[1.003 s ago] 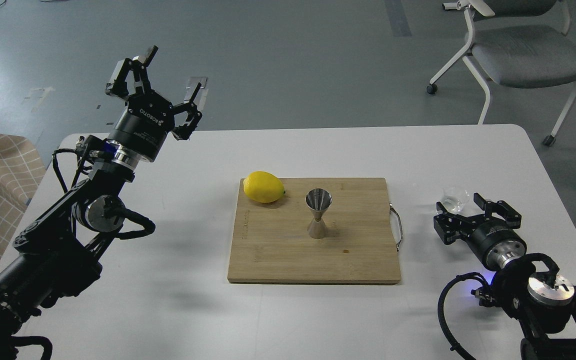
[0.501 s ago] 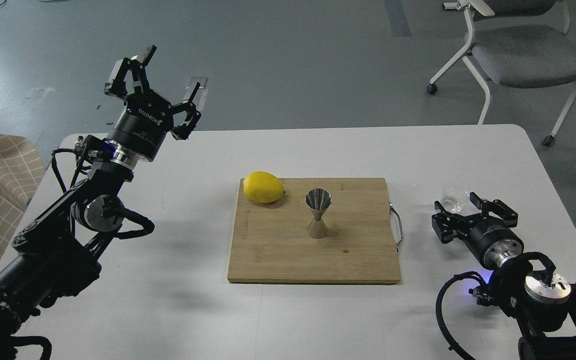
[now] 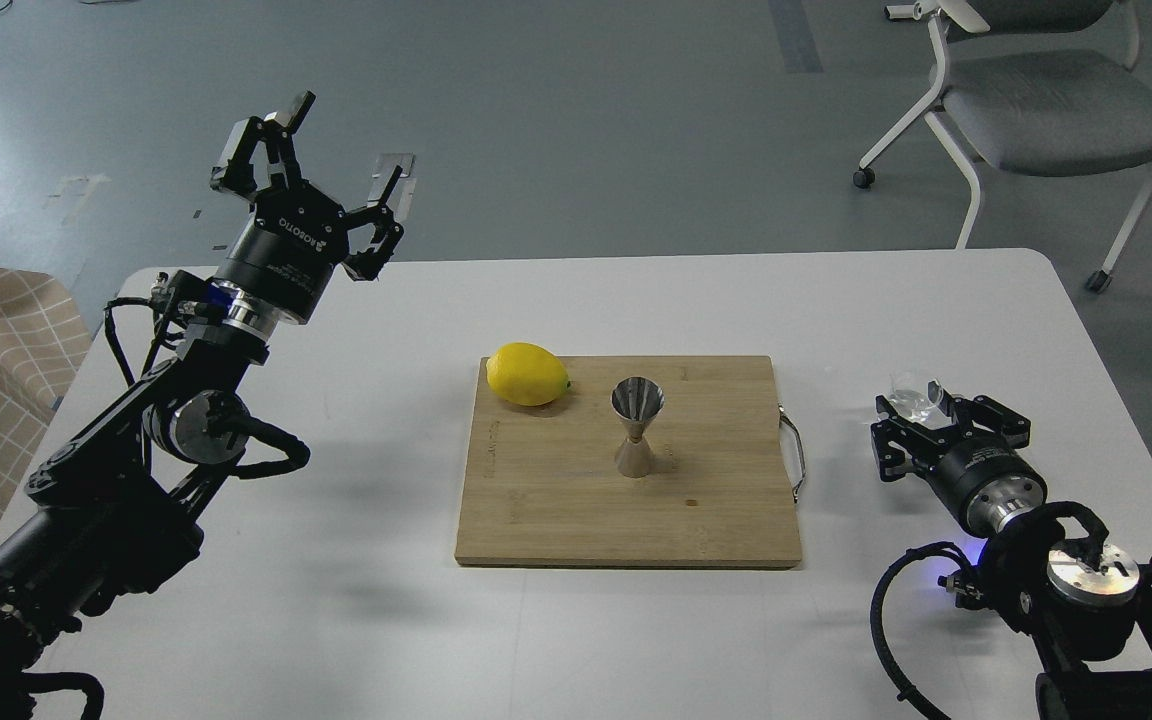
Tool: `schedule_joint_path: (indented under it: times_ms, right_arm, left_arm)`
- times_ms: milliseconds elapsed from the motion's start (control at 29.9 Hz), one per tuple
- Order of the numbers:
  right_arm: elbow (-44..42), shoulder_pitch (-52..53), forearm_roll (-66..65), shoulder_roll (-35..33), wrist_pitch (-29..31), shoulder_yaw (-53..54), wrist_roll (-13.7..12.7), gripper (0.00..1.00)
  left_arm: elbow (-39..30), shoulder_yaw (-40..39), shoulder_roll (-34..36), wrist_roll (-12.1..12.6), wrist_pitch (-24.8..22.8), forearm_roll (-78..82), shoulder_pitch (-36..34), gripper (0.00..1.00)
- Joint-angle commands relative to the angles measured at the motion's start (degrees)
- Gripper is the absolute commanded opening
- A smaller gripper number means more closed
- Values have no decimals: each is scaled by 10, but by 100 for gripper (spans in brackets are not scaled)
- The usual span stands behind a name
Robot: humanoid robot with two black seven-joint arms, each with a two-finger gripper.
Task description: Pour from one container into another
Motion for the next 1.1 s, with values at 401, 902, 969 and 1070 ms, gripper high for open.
schedule_joint_path:
  times_ms: [401, 902, 969, 1070]
  right_arm:
    - [6, 0, 5, 0, 1, 1, 0, 52]
    - [23, 1, 4, 0, -5, -1, 0, 52]
    - [30, 1, 4, 0, -6, -9, 0, 52]
    - [34, 2, 3, 0, -6, -12, 0, 52]
  left_arm:
    - [0, 0, 1, 0, 1, 0, 2, 98]
    - [0, 1, 2, 0, 1, 0, 3, 98]
    - [0, 1, 2, 0, 1, 0, 2, 98]
    - [0, 0, 1, 0, 1, 0, 2, 98]
